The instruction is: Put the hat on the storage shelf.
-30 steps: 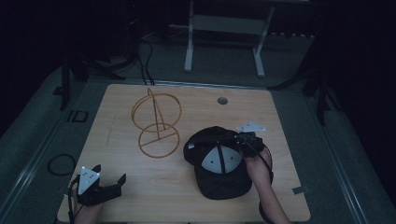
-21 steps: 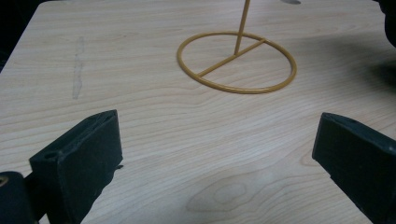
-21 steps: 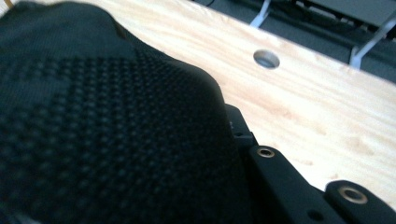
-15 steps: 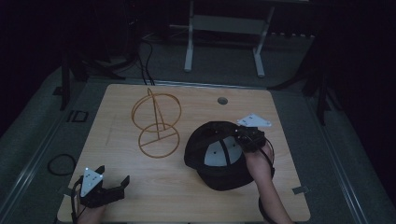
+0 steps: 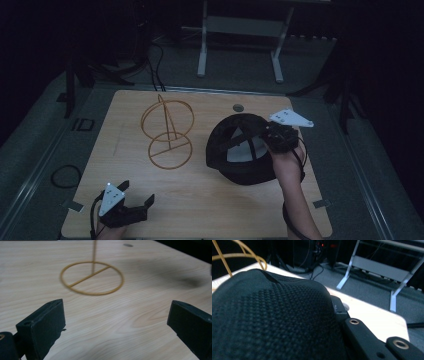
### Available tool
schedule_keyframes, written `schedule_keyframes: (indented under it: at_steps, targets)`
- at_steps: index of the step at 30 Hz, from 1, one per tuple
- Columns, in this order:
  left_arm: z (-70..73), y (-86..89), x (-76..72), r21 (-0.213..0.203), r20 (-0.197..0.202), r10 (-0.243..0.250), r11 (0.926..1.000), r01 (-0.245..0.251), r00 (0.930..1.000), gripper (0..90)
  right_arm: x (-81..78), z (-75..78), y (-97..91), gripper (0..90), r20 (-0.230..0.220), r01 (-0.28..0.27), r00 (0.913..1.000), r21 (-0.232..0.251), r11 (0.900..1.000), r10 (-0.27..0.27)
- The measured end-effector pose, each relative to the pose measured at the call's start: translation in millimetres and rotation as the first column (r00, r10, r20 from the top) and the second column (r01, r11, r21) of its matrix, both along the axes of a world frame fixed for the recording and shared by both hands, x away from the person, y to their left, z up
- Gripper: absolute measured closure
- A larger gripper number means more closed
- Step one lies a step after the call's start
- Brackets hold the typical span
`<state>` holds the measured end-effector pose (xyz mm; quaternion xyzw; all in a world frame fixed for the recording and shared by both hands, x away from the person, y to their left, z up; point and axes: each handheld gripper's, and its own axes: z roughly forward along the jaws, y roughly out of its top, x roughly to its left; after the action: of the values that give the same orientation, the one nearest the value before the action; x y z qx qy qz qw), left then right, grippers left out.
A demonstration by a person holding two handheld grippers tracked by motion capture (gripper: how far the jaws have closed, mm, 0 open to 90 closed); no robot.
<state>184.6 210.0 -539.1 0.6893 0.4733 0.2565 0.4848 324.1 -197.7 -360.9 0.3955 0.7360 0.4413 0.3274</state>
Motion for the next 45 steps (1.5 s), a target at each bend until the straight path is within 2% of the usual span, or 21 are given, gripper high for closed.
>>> schedule_keyframes:
  at_steps: [1,8,9,10,13,16,17,18,19,20,21,22,24,28,29,34,37,41,43,44,45]
  targets:
    - [4.7,-10.5,-0.2,0.017,-0.001,-0.04,0.999,0.04,0.9992,2.1,-2.8,7.9,-1.3,89.7,0.02,-0.003,0.9998,0.002,1.0,0.003]
    - [9.9,-31.6,-3.3,0.02,-0.007,-0.106,0.9941,0.106,0.9943,2.1,-9.8,20.9,-4.9,89.7,0.054,-0.01,0.9985,0.014,0.9999,0.009]
    - [15.0,-38.9,-2.5,0.023,0.002,-0.128,0.9915,0.128,0.9917,2.1,-11.3,22.3,-5.7,89.7,0.058,-0.017,0.9982,0.023,0.9996,0.015]
    - [15.0,-38.9,-2.5,0.023,0.002,-0.128,0.9915,0.128,0.9917,2.6,-12.3,23.3,-6.1,89.6,0.061,-0.022,0.9979,0.03,0.9993,0.02]
    - [26.5,-50.9,3.3,-0.007,0.024,-0.165,0.9862,0.166,0.9859,3.8,-15.2,25.2,-7.2,89.6,0.071,-0.03,0.9971,0.043,0.9986,0.027]
    - [33.6,-57.9,7.7,-0.001,0.045,-0.174,0.9847,0.174,0.9837,3.9,-17.1,26.2,-7.0,89.6,0.073,-0.037,0.9968,0.045,0.9983,0.034]
    - [42.5,-66.1,13.4,0.01,0.064,-0.191,0.9816,0.191,0.9795,3.9,-18.9,27.4,-5.9,89.6,0.078,-0.037,0.9964,0.037,0.9986,0.034]
    - [42.5,-66.1,13.4,0.01,0.064,-0.191,0.9816,0.191,0.9795,3.9,-18.9,27.4,-5.9,89.6,0.078,-0.037,0.9964,0.037,0.9986,0.034]
    - [50.5,-72.5,19.0,0.014,0.078,-0.211,0.9775,0.21,0.9744,3.9,-19.8,28.4,-5.9,89.6,0.083,-0.041,0.9959,0.036,0.9985,0.037]
    - [50.5,-72.5,19.0,0.014,0.078,-0.211,0.9775,0.21,0.9744,4.0,-20.0,28.5,-5.9,89.6,0.083,-0.04,0.9958,0.037,0.9985,0.037]
    - [56.3,-78.5,24.3,0.023,0.084,-0.231,0.973,0.23,0.9693,4.0,-20.2,28.5,-6.0,89.6,0.083,-0.041,0.9959,0.039,0.9984,0.037]
    - [59.8,-83.0,27.6,0.029,0.09,-0.237,0.9715,0.235,0.9673,4.0,-20.2,28.4,-6.1,89.6,0.083,-0.045,0.9956,0.038,0.9983,0.042]
    - [64.5,-90.2,33.0,0.03,0.093,-0.261,0.9654,0.259,0.9608,4.0,-20.0,27.4,-5.0,89.7,0.081,-0.041,0.9959,0.025,0.9988,0.039]
    - [69.7,-101.7,40.7,0.037,0.092,-0.281,0.9597,0.279,0.9553,4.0,-18.3,23.5,-4.0,89.7,0.076,-0.043,0.9962,0.024,0.9988,0.041]
    - [72.7,-108.5,46.1,0.033,0.092,-0.298,0.9547,0.296,0.9502,4.0,-18.1,22.5,-3.7,89.6,0.074,-0.048,0.9962,0.026,0.9985,0.046]
    - [77.0,-120.5,56.5,0.023,0.095,-0.309,0.9511,0.308,0.9464,4.0,-18.9,19.9,-2.3,89.6,0.073,-0.057,0.9958,0.032,0.9978,0.055]
    - [82.0,-132.9,62.9,0.022,0.101,-0.327,0.945,0.326,0.9397,4.5,-21.0,18.3,-0.4,89.6,0.077,-0.067,0.995,0.029,0.9973,0.064]
    - [87.0,-141.9,69.4,0.02,0.108,-0.326,0.9452,0.326,0.9392,4.5,-23.0,17.7,1.5,89.6,0.082,-0.074,0.9941,0.029,0.9968,0.071]
    - [89.9,-147.5,74.2,0.018,0.108,-0.311,0.9503,0.311,0.9443,4.5,-24.0,17.5,2.1,89.6,0.084,-0.077,0.9937,0.033,0.9965,0.074]
    - [91.3,-150.0,76.7,0.011,0.107,-0.316,0.9485,0.317,0.9426,4.5,-24.2,17.5,2.1,89.6,0.083,-0.079,0.9936,0.035,0.9963,0.076]
    - [93.9,-154.3,80.8,0.01,0.111,-0.312,0.9496,0.313,0.9435,5.5,-25.2,17.8,1.6,89.6,0.084,-0.087,0.993,0.04,0.9954,0.083]
